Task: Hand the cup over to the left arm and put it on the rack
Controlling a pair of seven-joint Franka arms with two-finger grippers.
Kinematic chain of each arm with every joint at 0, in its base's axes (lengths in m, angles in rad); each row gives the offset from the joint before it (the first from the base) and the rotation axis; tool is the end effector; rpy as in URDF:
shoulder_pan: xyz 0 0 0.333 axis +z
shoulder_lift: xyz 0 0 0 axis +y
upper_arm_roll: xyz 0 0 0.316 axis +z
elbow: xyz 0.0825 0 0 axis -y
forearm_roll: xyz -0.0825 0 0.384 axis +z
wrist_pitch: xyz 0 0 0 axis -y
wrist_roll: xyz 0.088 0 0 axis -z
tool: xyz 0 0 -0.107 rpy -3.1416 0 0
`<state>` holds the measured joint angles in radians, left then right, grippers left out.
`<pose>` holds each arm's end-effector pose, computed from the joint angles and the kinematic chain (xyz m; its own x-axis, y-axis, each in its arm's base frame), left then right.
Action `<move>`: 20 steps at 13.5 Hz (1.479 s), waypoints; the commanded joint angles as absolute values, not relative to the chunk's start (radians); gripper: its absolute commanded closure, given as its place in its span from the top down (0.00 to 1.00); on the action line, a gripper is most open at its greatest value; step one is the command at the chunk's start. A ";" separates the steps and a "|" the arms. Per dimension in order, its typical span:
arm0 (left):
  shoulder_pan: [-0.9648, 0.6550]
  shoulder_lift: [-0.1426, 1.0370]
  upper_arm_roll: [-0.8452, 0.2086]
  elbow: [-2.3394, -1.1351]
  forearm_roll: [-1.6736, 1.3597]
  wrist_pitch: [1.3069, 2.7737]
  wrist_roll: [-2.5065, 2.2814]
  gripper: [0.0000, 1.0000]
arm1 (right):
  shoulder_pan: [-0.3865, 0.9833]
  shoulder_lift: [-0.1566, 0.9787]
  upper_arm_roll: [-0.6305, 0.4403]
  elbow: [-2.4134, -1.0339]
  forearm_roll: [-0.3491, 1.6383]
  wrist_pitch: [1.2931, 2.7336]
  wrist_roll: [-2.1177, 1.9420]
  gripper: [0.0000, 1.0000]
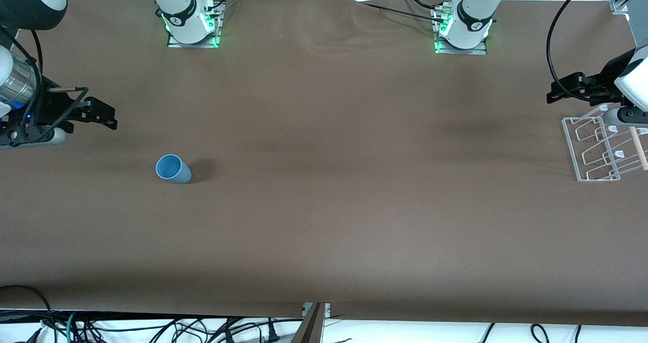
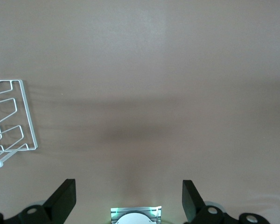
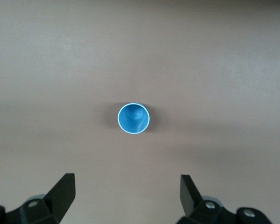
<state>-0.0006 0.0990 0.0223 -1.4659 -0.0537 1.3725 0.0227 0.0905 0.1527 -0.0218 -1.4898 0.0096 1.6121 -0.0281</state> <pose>0.5628 0.0050 0.6024 0.9818 -0.0116 -0.1897 -0.0010 -0.9984 0.0558 0.6017 0.0434 0.5779 0.9949 0.0964 -0.0302 0.0962 -0.9953 -0.0071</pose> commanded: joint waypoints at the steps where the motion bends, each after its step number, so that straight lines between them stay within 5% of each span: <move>1: 0.011 0.110 0.015 -1.434 -0.071 1.367 0.025 1.00 | 0.086 0.132 -0.012 -1.508 -0.003 1.637 -0.014 0.99; 20: 0.011 0.112 0.015 -1.434 -0.074 1.367 0.025 1.00 | 0.084 0.144 -0.014 -1.494 -0.005 1.651 -0.017 0.99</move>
<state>-0.0006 0.0995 0.0223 -1.4624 -0.0537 1.3725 0.0227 0.0906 0.1516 -0.0209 -1.4898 0.0096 1.6434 -0.0281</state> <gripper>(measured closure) 0.000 0.004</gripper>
